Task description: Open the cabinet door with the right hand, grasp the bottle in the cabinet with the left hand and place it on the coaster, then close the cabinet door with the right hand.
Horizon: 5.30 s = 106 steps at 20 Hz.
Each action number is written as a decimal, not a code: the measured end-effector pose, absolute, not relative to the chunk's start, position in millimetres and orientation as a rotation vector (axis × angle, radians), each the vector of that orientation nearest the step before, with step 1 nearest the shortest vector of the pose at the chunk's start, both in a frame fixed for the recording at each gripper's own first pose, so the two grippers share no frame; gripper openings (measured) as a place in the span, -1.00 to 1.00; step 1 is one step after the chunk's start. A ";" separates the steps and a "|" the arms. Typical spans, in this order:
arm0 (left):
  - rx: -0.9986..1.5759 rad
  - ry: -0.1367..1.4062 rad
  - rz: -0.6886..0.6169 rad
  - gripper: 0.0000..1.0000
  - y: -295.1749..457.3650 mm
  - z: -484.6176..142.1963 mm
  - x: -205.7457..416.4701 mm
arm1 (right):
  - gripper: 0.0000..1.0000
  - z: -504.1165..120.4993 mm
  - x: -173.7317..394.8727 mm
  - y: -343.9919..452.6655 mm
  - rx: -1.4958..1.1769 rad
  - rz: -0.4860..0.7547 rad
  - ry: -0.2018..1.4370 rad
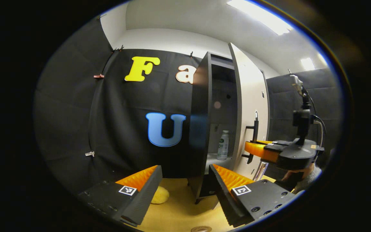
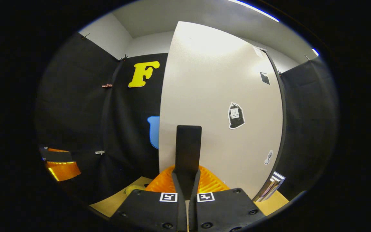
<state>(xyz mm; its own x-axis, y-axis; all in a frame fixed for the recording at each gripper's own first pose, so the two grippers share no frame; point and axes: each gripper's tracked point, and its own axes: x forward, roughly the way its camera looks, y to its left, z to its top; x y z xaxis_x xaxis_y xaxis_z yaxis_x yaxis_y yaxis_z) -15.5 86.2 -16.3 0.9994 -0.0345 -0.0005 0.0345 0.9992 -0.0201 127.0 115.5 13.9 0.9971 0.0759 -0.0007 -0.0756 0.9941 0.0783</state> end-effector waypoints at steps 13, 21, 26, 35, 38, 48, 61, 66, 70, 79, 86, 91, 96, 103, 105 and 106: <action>-0.036 -0.008 -0.199 0.84 2.3 -19.6 5.2 | -0.86 13.6 57.4 54.3 0.084 0.026 0.050; -0.045 0.007 -0.239 0.89 -74.4 -26.6 27.0 | -0.88 11.0 20.5 -2.3 0.113 -0.011 0.055; -0.047 0.003 -0.218 0.84 -120.4 -26.3 29.9 | -0.88 7.4 8.7 -36.2 0.125 0.025 0.061; -0.044 0.003 -0.120 0.84 -153.5 -32.9 35.3 | -0.89 5.2 -2.6 -81.8 0.119 0.086 0.056; -0.013 0.009 -0.096 0.84 -154.6 -34.3 40.8 | -0.89 3.8 -3.2 -95.7 0.112 0.082 0.055; 0.003 0.027 -0.142 0.84 -148.9 -37.8 68.1 | -0.90 1.4 -0.1 -134.2 0.166 -0.001 0.046; 0.030 -0.028 -0.304 0.79 -135.2 -36.2 177.2 | -0.90 26.2 -79.2 -147.6 0.164 -0.381 -0.041; 0.059 -0.019 -0.311 0.84 -146.0 -50.3 260.3 | -0.98 35.6 -85.9 -157.5 0.157 -0.479 -0.066; 0.037 -0.014 -0.265 0.84 -153.1 -60.5 317.9 | -0.90 40.8 -64.4 -186.0 0.152 -0.469 -0.083; 0.021 0.004 -0.170 0.84 -155.7 -86.9 407.5 | -0.88 30.0 -44.6 -258.5 0.136 -0.534 -0.116; 0.008 0.030 -0.140 0.84 -153.6 -96.4 433.6 | -0.65 40.8 -60.4 -302.5 0.173 -0.653 -0.194; 0.024 0.017 -0.138 0.62 -153.6 -97.5 446.8 | -0.87 36.6 -51.2 -302.2 0.146 -0.647 -0.174; 0.000 -0.004 -0.192 0.49 -161.2 -82.3 427.9 | -0.87 40.5 -54.1 -295.2 0.122 -0.646 -0.172; 0.015 -0.078 -0.310 0.49 -172.3 -26.8 336.0 | -0.87 53.7 -77.6 -246.6 0.061 -0.632 -0.179; 0.012 -0.077 -0.340 0.48 -169.3 -15.2 302.9 | -0.86 60.5 -83.5 -216.5 0.055 -0.600 -0.192; 0.008 -0.071 -0.353 0.48 -166.0 -12.2 287.6 | -0.86 64.4 -86.1 -200.4 0.063 -0.579 -0.204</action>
